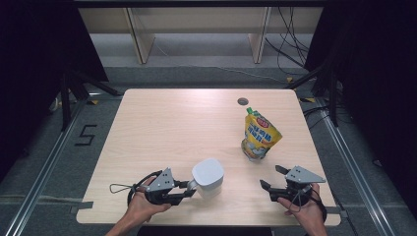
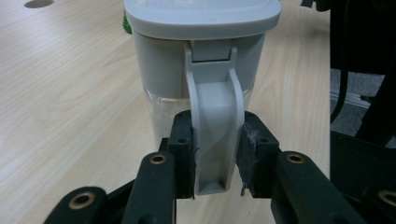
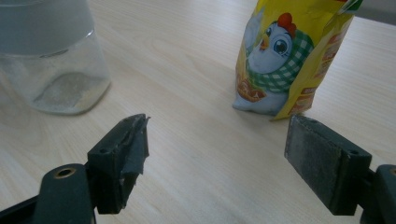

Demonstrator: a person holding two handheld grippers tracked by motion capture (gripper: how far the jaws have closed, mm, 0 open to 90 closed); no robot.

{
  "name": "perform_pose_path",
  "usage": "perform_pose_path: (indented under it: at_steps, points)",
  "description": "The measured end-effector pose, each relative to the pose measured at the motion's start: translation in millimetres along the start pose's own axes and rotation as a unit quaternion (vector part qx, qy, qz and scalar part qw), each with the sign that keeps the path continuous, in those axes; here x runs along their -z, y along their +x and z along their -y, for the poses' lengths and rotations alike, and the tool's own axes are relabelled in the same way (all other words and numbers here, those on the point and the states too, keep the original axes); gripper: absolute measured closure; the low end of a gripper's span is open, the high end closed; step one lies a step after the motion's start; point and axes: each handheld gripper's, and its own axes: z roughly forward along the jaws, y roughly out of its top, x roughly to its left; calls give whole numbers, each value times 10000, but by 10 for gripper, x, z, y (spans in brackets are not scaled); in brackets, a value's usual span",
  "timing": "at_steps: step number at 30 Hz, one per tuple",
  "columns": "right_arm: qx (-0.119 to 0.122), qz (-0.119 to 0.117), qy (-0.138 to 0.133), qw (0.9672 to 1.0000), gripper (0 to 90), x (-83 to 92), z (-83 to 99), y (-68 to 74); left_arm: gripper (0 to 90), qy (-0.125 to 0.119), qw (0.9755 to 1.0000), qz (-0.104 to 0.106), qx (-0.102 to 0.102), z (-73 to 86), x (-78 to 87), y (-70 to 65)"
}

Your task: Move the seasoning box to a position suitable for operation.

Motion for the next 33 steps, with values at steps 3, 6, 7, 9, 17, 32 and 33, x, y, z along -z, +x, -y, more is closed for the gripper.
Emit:
perform_pose_path:
  at_steps: [3, 6, 7, 9, 17, 32, 33]
  points:
    - [10, -31, -45, 10000, 225, -8, 1, -1, 686, 62, 10000, 0, 34, -8, -1, 5]
    - [-3, -5, -4, 10000, 225, 0, 1, -1, 684, 102, 9999, 53, -97, 0, 0, 37]
    - [-15, -8, 2, 10000, 225, 2, 1, 0, 684, 97, 9999, 62, -35, 7, -2, 36]
    - [2, -3, 2, 10000, 225, 0, 1, 0, 683, 121, 9999, 71, -32, 3, 1, 50]
    - [-5, 66, 1, 10000, 225, 12, 6, -4, 679, 145, 9999, -53, -51, 5, 32, 146]
    - [-14, 44, -33, 10000, 228, 24, 22, -30, 533, 133, 9995, -252, 147, -44, 130, 243]
    - [-48, 47, 1, 10000, 228, 31, 32, -36, 468, 121, 9995, -247, 140, -50, 140, 247]
